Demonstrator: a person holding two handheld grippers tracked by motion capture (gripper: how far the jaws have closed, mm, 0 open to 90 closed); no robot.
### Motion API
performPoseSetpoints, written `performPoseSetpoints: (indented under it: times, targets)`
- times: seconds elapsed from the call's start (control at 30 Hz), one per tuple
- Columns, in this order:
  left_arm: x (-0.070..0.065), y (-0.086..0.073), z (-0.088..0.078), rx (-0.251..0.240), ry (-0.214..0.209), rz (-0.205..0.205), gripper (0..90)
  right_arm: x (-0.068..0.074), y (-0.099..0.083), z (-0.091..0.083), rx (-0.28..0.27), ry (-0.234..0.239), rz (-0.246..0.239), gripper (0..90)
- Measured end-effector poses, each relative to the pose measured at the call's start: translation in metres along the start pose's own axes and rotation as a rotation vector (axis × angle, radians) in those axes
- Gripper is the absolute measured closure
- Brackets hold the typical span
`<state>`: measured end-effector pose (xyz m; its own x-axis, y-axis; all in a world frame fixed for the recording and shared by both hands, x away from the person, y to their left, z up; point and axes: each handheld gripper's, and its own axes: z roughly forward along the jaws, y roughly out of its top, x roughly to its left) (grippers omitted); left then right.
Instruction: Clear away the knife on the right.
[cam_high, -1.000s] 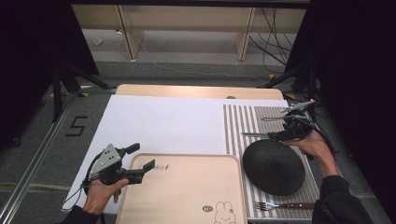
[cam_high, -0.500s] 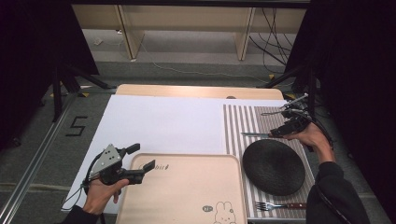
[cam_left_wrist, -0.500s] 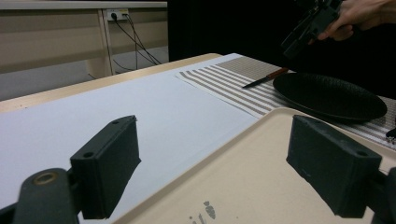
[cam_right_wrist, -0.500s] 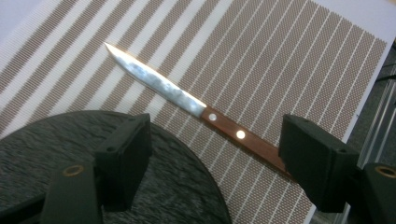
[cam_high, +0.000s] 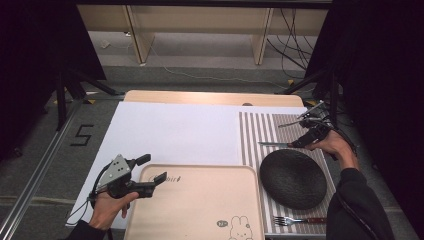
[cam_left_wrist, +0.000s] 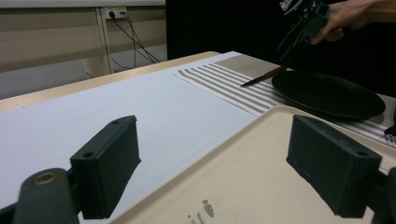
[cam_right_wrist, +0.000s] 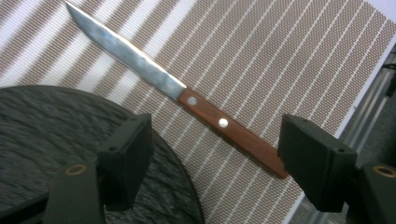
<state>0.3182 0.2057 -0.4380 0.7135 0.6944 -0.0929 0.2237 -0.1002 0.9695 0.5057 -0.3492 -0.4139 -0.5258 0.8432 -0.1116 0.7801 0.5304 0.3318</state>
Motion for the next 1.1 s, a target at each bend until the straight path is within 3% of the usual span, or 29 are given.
performPoseSetpoints:
  times: [0.1,0.2,0.23,0.27,0.3,0.43,0.53,0.87,1.07,1.1]
  targets:
    - [0.0,0.0,0.0,-0.002,0.001,-0.002,16.0,0.0,0.0,0.001,0.018,0.025,0.024,28.8]
    - [0.0,0.0,-0.001,-0.002,-0.001,-0.001,16.0,-0.006,0.001,0.007,0.02,0.007,-0.03,28.9]
    - [0.0,0.0,-0.001,-0.003,-0.001,0.0,16.0,-0.006,0.002,0.007,0.041,0.016,-0.007,29.2]
    - [0.0,0.0,-0.001,-0.003,0.0,0.001,16.0,-0.006,0.002,0.009,0.039,-0.01,0.002,29.9]
    - [0.0,0.0,-0.001,-0.004,-0.001,0.001,16.0,-0.006,0.001,0.008,0.062,0.01,0.034,30.4]
    - [0.0,0.0,-0.001,-0.001,0.002,-0.002,16.0,-0.011,0.0,0.013,0.048,-0.004,-0.015,30.5]
    - [0.0,0.0,-0.001,0.001,0.003,-0.002,16.0,-0.009,0.001,0.014,0.058,-0.009,-0.003,30.6]
    - [0.0,0.0,-0.001,0.002,0.004,-0.009,16.0,-0.008,0.005,0.024,0.084,-0.024,-0.041,31.3]
    - [0.0,0.0,-0.001,0.004,0.004,-0.005,16.0,-0.008,0.008,0.025,0.103,-0.035,-0.03,33.2]
    - [0.0,0.0,-0.001,0.004,0.004,-0.007,16.0,-0.009,0.007,0.026,0.096,-0.035,-0.059,33.3]
